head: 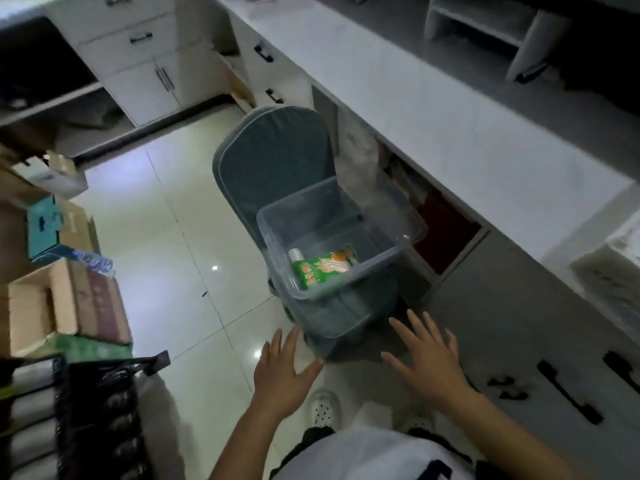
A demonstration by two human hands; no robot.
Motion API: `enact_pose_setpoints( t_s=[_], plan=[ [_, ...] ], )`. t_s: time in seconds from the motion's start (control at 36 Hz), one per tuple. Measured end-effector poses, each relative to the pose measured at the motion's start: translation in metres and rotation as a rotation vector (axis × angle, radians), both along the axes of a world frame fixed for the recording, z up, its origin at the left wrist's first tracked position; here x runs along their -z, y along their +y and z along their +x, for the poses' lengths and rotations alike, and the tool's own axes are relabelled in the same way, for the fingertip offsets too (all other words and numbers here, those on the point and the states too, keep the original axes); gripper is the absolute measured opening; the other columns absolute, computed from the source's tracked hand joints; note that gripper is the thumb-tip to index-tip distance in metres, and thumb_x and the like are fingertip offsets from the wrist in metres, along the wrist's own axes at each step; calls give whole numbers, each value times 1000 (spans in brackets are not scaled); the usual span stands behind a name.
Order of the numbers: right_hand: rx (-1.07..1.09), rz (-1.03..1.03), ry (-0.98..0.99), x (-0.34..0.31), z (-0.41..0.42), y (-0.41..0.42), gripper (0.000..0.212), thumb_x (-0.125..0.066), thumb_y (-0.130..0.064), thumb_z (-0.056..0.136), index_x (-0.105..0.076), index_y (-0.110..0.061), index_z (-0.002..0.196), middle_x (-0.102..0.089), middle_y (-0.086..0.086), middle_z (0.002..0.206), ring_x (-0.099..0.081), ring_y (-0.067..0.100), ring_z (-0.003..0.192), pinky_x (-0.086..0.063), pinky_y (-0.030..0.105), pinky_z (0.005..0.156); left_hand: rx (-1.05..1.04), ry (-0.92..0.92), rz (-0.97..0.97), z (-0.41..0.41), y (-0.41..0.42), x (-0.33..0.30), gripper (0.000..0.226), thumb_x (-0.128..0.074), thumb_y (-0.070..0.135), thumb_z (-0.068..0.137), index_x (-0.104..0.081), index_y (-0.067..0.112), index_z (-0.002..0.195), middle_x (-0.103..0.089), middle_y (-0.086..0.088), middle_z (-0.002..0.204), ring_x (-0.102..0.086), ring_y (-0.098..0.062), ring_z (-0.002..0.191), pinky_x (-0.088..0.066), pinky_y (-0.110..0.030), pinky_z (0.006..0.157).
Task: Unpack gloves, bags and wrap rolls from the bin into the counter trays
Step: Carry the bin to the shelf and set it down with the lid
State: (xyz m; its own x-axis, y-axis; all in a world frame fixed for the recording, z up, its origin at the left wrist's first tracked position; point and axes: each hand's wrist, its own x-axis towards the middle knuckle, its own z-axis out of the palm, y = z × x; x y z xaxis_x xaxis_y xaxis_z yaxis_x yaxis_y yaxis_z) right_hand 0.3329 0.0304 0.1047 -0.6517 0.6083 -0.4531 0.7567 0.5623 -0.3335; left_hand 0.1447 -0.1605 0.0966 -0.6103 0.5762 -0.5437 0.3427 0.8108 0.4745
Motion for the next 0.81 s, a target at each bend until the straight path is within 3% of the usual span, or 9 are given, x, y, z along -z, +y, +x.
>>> enact_pose_setpoints(
  t_s=[0.19,0.44,0.69,0.81],
  plan=[
    [58,-9,-11,11,-44,-12,69,-39,-69,92,-18,-45,154,-3,-5,167,8,18,153,0,54,121,-117,-139,7,-65,-21,30,82,-56,61,90,-15,37,156,-9,-3,167,-9,-26,152,-17,-46,122],
    [-58,-50,-180,41,-83,28,73,-38,-69,91,-12,-43,155,3,-3,168,9,24,153,2,58,119,-151,-316,-22,-150,46,54,79,-65,39,93,-20,27,157,-19,-5,165,-24,-28,148,-29,-42,116],
    [-127,-114,-208,106,-158,121,73,-40,-61,91,-17,-35,155,-4,4,167,1,29,152,-1,63,117,-527,-543,-35,-219,137,92,75,-67,36,92,-24,28,154,-34,-11,156,-43,-30,129,-38,-39,95],
    [-175,-140,-246,137,-173,155,74,-39,-61,90,-13,-35,155,4,5,167,3,29,152,0,63,116,-819,-619,15,-241,180,113,73,-67,32,90,-28,28,152,-42,-8,150,-42,-33,133,-39,-55,105]
  ],
)
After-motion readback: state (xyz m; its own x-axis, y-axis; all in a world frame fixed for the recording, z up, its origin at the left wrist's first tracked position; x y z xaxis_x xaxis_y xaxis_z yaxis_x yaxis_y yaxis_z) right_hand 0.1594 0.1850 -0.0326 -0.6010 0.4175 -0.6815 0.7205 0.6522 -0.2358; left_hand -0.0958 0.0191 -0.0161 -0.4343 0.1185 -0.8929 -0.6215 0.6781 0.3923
